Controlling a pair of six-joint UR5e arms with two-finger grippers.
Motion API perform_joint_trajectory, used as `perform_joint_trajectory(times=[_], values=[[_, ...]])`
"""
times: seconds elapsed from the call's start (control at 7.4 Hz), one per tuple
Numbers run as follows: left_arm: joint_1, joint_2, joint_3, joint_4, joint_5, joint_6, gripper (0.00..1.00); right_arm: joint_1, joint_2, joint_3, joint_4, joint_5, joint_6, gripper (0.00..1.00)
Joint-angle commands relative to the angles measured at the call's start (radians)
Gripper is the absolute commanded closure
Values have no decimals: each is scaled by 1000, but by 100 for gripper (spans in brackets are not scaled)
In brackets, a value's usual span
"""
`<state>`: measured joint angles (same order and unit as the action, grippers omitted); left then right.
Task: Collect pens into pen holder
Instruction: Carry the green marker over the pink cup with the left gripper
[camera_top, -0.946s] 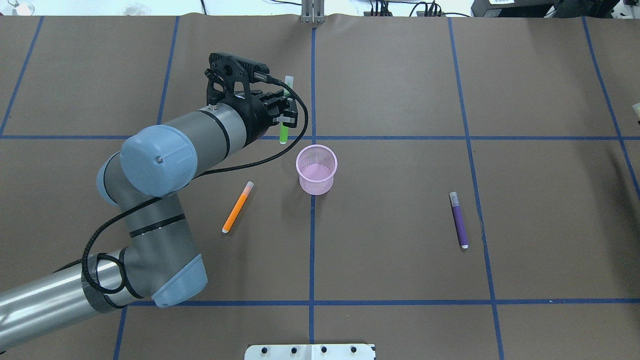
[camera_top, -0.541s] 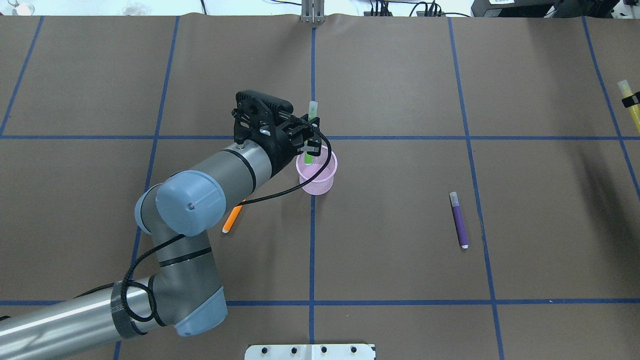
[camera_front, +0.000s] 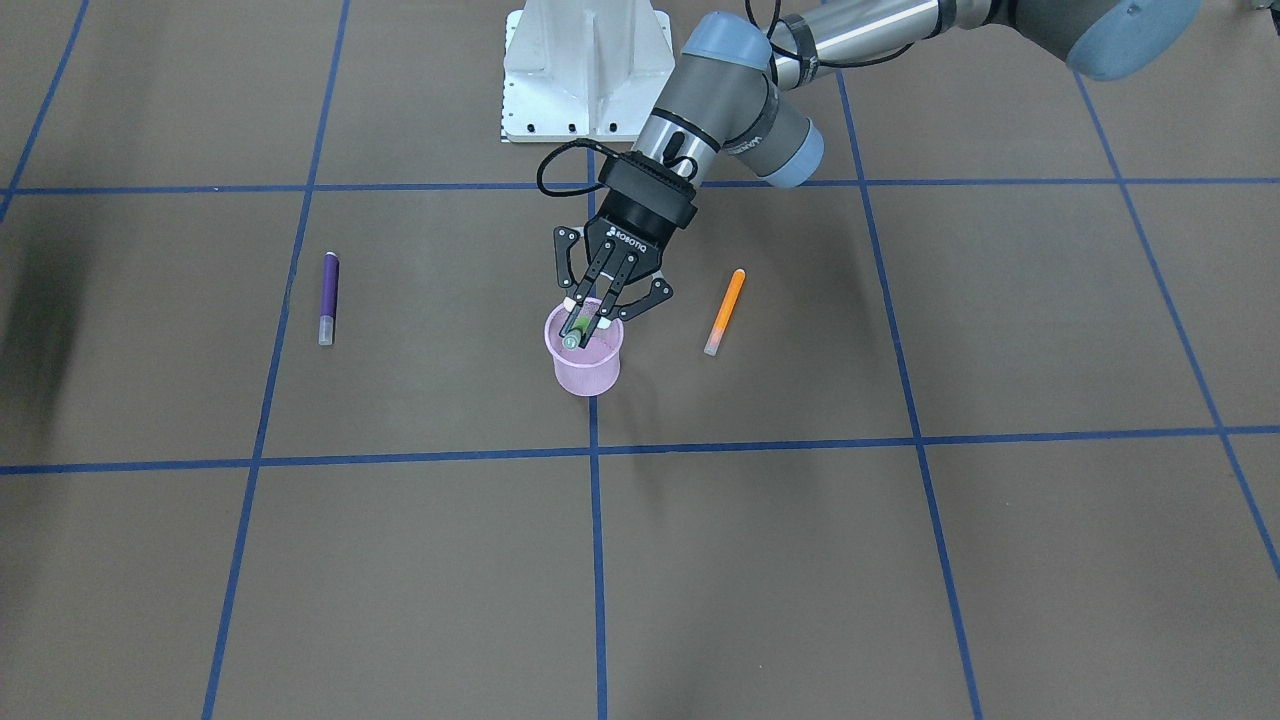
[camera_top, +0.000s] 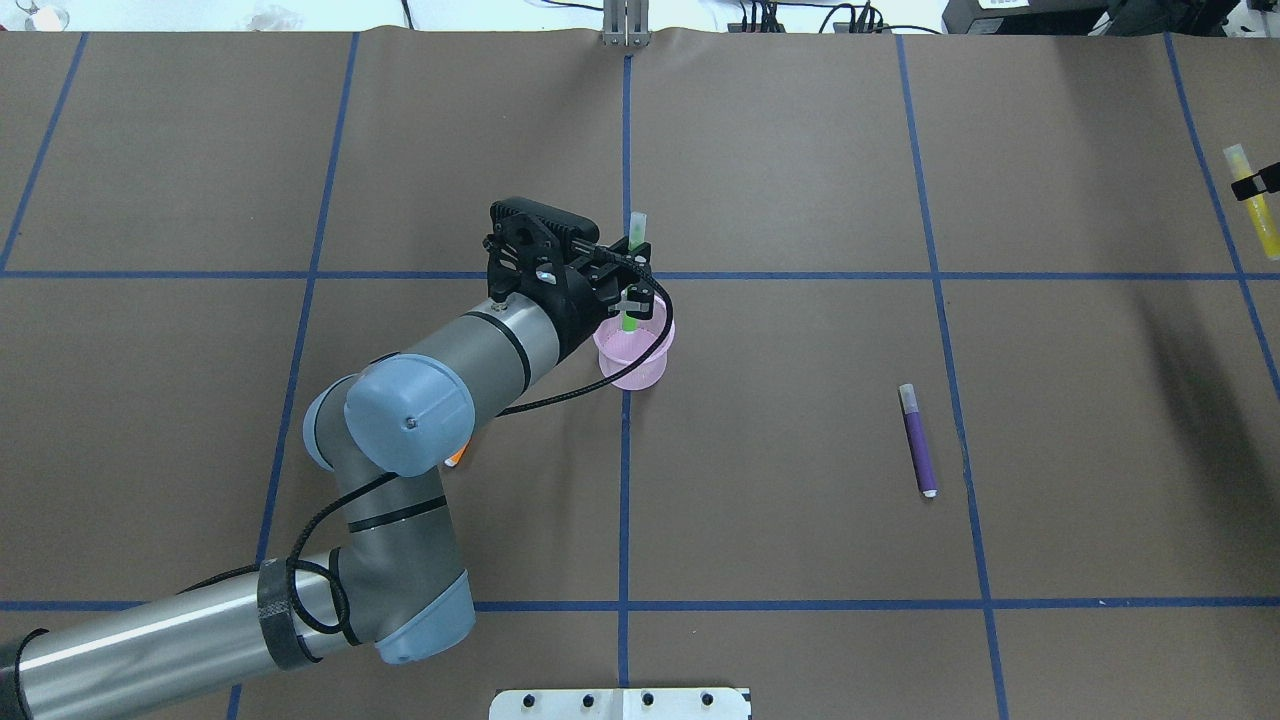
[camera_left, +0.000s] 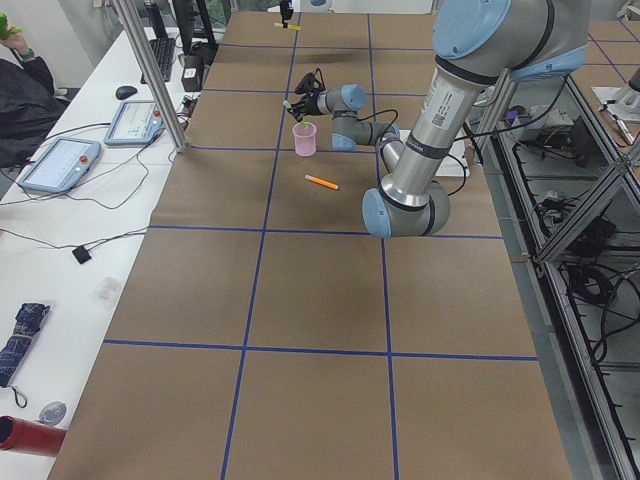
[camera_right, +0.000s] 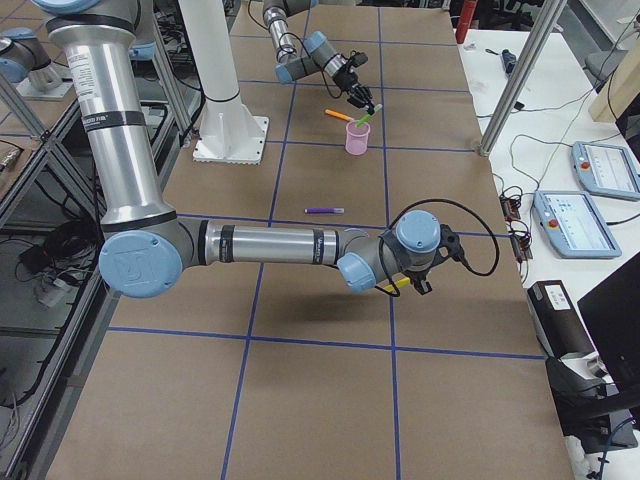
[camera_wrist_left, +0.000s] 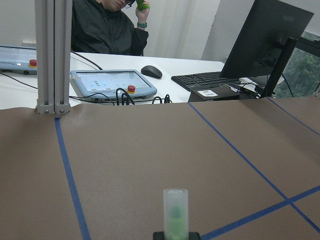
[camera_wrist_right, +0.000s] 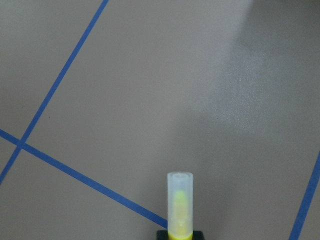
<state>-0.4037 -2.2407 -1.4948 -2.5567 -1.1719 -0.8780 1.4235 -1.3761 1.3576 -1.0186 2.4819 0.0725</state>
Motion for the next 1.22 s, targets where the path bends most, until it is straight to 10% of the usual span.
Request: perform_joint_trajectory(times=[0.0, 0.41, 0.54, 0.81, 1.08], values=[[26, -4, 57, -74, 46, -4, 100, 0, 2, 12, 0, 2, 1, 100], [31, -2, 51, -77, 40, -7, 97, 0, 2, 26, 0, 2, 1, 100], [31, -2, 50, -74, 38, -7, 40, 0, 3, 34, 2, 2, 1, 100], [29, -2, 44, -66, 40, -4, 12, 2, 24, 49, 0, 3, 3, 100], [23, 4, 24, -62, 34, -4, 11, 2, 52, 89, 0, 2, 6, 100]])
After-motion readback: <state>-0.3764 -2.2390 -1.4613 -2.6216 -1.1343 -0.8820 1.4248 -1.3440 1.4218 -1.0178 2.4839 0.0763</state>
